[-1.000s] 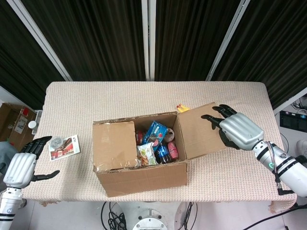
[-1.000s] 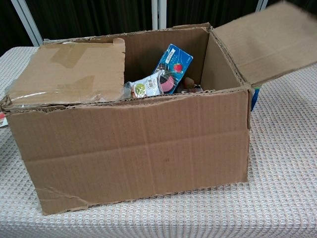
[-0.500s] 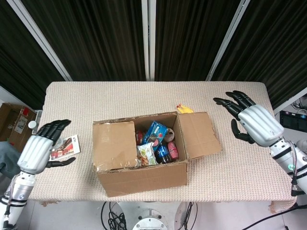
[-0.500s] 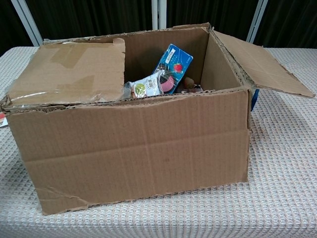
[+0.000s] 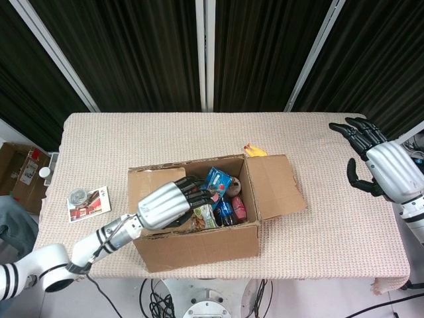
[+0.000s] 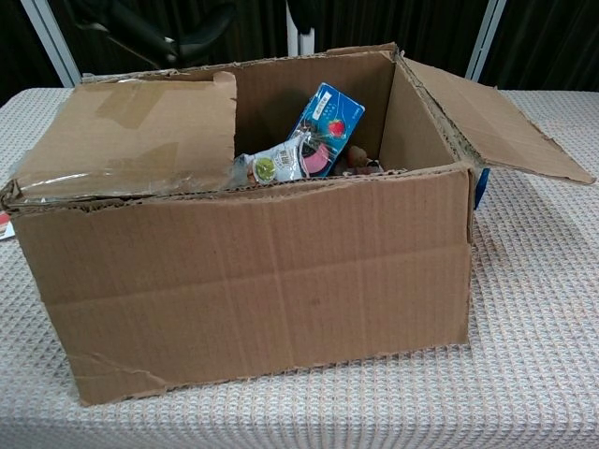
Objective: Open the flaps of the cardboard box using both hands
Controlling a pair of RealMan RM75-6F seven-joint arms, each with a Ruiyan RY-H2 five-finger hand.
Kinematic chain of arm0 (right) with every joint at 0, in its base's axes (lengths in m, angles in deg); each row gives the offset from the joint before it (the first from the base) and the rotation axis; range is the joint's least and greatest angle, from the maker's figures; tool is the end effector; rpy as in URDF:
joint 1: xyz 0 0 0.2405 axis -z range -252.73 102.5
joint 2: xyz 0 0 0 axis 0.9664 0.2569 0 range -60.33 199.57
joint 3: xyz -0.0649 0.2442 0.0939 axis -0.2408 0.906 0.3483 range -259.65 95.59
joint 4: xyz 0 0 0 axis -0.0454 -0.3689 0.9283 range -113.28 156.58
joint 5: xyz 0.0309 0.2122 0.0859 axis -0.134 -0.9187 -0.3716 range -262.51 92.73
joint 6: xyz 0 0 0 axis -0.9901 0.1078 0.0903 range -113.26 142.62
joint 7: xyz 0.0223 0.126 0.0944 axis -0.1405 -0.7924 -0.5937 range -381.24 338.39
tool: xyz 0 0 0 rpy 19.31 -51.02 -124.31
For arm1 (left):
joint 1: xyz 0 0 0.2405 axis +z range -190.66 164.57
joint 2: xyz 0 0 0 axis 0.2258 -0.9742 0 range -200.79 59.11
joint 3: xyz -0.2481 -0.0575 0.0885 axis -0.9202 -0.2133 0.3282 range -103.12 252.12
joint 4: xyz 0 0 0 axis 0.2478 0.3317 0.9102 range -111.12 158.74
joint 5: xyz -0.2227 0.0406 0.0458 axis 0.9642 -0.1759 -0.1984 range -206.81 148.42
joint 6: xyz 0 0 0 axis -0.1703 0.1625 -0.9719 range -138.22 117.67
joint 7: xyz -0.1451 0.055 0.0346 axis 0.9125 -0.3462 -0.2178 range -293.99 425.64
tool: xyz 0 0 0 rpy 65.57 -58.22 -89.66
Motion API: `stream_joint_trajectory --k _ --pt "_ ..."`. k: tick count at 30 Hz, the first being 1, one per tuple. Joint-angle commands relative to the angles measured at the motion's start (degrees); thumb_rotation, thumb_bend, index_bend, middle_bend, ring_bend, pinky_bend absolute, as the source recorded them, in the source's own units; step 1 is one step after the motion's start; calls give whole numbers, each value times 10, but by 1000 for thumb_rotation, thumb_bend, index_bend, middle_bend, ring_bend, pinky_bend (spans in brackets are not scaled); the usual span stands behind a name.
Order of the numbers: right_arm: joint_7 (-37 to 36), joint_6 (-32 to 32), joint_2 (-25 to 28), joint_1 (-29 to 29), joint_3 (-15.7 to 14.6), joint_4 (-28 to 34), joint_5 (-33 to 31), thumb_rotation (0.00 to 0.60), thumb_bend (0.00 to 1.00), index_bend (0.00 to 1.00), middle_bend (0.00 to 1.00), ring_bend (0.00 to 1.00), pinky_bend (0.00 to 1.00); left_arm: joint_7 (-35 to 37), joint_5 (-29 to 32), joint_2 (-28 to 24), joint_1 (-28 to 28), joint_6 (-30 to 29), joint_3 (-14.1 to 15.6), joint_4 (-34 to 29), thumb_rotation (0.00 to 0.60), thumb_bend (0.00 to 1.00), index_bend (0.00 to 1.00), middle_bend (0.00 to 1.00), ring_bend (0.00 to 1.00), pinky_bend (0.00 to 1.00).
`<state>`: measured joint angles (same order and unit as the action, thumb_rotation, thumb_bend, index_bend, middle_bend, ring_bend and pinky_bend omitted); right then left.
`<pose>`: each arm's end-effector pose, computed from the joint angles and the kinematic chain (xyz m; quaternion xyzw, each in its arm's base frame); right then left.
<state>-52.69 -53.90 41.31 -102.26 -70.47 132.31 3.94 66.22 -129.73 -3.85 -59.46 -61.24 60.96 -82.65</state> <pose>-0.1660 -0.3093 0.2784 0.6722 -0.3657 0.4991 0.4066 -0.0334 0.3120 0.0486 -0.8362 -0.1795 -0.4804 0.1944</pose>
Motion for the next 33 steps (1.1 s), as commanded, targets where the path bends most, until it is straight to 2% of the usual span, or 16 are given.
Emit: stream_joint_trajectory --k 1,8,18,33 --pt "-10 -7 -2 7 -1 -11 3 600 744 0 119 0 0 -30 -14 25 -46 48 2 39 600 887 305 290 102 203" --pt "-29 -12 -10 15 -1 -32 8 600 741 0 121 0 0 -123 10 29 -87 112 5 59 600 963 309 312 97 202" --pt "-30 -6 -20 13 2 -42 13 600 741 0 123 0 0 -252 71 -31 -104 178 16 47 600 976 318 324 97 200" --pt "-23 10 -35 2 9 -37 10 600 741 0 122 0 0 -352 111 -100 -112 199 43 -3 600 982 362 348 97 199"
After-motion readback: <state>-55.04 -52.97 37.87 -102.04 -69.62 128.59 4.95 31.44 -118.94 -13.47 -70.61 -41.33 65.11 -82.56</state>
